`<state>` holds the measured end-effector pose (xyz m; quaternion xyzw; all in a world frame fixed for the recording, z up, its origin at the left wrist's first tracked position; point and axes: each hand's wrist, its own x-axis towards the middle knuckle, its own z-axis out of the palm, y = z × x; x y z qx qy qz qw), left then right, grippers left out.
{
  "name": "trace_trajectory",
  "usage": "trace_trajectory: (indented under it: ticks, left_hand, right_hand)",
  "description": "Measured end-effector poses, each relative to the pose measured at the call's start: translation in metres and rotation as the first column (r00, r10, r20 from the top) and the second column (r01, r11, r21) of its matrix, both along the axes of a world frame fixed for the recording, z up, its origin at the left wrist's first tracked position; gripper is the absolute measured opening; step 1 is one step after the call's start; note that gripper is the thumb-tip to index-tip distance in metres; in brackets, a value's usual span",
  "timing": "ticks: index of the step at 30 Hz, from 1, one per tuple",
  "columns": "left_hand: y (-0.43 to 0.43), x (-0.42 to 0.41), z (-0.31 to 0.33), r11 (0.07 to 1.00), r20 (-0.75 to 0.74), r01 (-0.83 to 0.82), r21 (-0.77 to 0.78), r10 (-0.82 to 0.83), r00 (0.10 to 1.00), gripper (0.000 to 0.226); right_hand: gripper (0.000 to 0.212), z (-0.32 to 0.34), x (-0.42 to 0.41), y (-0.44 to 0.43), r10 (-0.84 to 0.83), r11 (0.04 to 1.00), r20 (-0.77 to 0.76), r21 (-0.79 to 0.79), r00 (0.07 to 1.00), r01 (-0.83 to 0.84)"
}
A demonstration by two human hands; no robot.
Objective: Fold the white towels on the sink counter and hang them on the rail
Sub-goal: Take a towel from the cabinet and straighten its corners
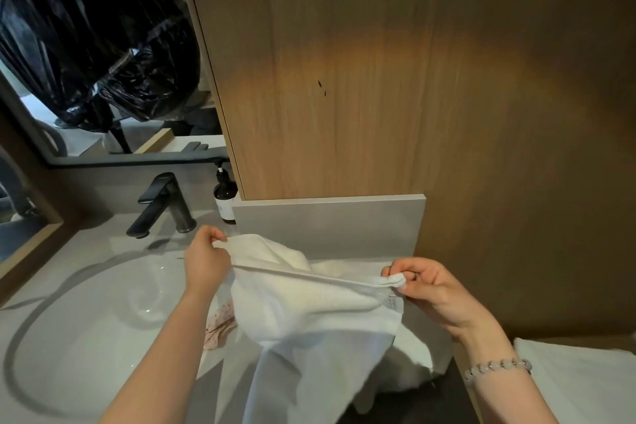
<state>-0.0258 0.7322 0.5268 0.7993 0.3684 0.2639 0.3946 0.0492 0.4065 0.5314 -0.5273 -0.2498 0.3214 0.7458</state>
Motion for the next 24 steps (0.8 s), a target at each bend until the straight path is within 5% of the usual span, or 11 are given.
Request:
trace_trajectory:
  ticks: [6,10,16,21,24]
  left_hand:
    - [0.014,-0.010,0.003,0.976,-0.414,0.201,-0.089,-0.220,0.883,0.042]
    - [0.021,-0.020,0.008,0.954,-0.372,0.190,-0.232,-0.267,0.889,0.046]
    - [0.027,-0.031,0.005,0.930,-0.287,0.278,-0.241,-0.342,0.895,0.051]
    - [0.028,-0.040,-0.001,0.869,-0.506,0.339,-0.360,-0.487,0.711,0.052]
    - [0.028,-0.043,-0.003,0.852,-0.513,0.300,-0.429,-0.503,0.695,0.049]
  right_hand:
    - [0.048,-0.009,0.000,-0.003,-0.034,0.999,-0.035,-0.006,0.999,0.034]
    - [0.049,-0.010,0.001,-0.008,-0.100,0.995,-0.043,-0.009,0.994,0.100]
    - [0.052,-0.011,0.003,-0.007,-0.148,0.989,-0.047,0.007,0.988,0.148]
    - [0.051,-0.014,0.004,-0.007,-0.144,0.989,-0.058,0.001,0.988,0.145]
    - [0.051,-0.016,0.004,-0.007,-0.146,0.989,-0.077,0.011,0.986,0.147]
